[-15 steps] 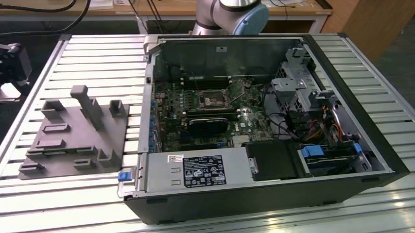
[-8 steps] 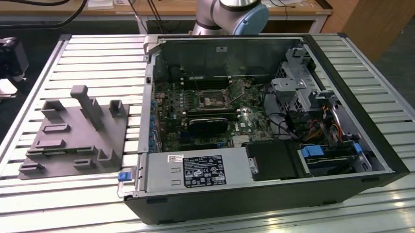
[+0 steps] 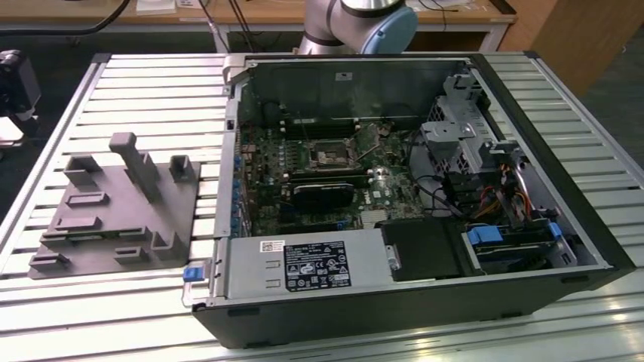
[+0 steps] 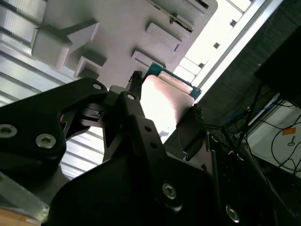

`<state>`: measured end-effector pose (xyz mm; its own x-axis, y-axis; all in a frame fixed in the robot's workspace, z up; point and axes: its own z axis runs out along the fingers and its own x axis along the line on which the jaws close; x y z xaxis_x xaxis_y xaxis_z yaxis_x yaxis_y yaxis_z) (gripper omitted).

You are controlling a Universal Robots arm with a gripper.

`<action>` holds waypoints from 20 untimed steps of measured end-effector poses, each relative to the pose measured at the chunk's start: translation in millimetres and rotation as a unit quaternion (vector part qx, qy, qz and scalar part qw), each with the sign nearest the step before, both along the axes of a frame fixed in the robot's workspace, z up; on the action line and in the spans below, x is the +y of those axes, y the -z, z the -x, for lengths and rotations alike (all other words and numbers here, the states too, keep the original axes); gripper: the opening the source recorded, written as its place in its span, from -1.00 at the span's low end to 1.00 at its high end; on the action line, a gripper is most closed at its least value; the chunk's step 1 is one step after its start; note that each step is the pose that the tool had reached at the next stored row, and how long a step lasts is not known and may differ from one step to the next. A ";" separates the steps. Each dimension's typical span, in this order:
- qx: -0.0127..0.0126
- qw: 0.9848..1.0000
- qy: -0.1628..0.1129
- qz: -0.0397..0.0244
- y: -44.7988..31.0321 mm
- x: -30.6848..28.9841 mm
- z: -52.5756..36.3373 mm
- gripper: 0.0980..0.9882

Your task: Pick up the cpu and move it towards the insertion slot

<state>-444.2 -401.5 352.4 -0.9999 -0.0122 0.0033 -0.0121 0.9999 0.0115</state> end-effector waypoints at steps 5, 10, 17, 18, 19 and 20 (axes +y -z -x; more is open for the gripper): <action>0.000 1.000 0.000 0.000 -0.2 0.0 -9.5 0.00; 0.000 1.000 0.000 0.000 -6.0 0.2 -11.8 0.00; 0.000 1.000 0.000 -0.001 -10.6 0.5 -18.1 0.00; 0.000 1.000 0.000 -0.001 -10.7 0.5 -20.1 0.00; 0.000 1.000 0.000 -0.001 -10.8 0.5 -22.5 0.00; 0.000 1.000 0.000 -0.001 -10.8 0.5 -25.1 0.00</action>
<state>-419.0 -401.0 363.2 -0.9999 -0.0122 0.0033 -0.0121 0.9998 0.0140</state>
